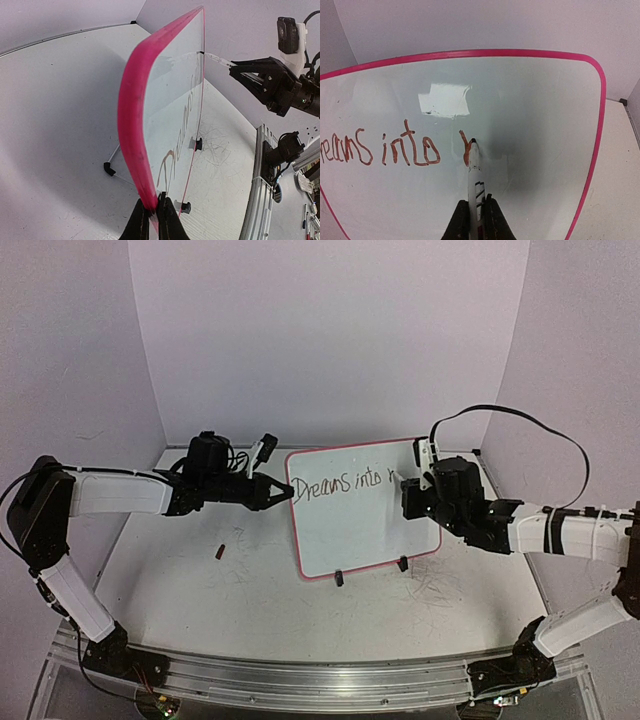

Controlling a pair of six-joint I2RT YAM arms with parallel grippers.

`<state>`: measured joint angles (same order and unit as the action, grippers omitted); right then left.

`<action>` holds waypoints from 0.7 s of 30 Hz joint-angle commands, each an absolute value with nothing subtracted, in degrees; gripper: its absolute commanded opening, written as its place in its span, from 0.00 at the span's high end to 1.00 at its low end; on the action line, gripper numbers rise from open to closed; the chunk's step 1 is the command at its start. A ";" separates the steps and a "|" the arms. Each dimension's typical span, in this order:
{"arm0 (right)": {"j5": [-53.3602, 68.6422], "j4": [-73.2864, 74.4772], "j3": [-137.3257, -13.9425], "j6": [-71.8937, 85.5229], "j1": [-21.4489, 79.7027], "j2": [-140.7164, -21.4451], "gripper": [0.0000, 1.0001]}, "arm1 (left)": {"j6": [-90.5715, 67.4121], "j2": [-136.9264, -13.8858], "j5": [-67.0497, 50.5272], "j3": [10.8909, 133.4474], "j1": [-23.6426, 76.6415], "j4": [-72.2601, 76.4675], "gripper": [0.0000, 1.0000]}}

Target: Write a sentence on the whiteboard

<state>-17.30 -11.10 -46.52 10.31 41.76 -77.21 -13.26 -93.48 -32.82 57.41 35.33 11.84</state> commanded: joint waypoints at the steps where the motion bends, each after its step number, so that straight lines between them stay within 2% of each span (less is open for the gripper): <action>1: -20.14 -12.74 -48.63 10.31 41.40 -78.01 1.00 | -9.40 -93.69 -33.40 58.63 36.74 8.35 1.00; 11: -16.81 -12.84 -44.64 10.72 41.40 -70.95 1.00 | -9.40 -93.43 -33.46 58.62 36.78 8.27 1.00; 21: -14.21 -11.60 -44.48 11.71 41.18 -74.09 1.00 | -9.32 -93.35 -33.30 58.57 36.83 8.27 1.00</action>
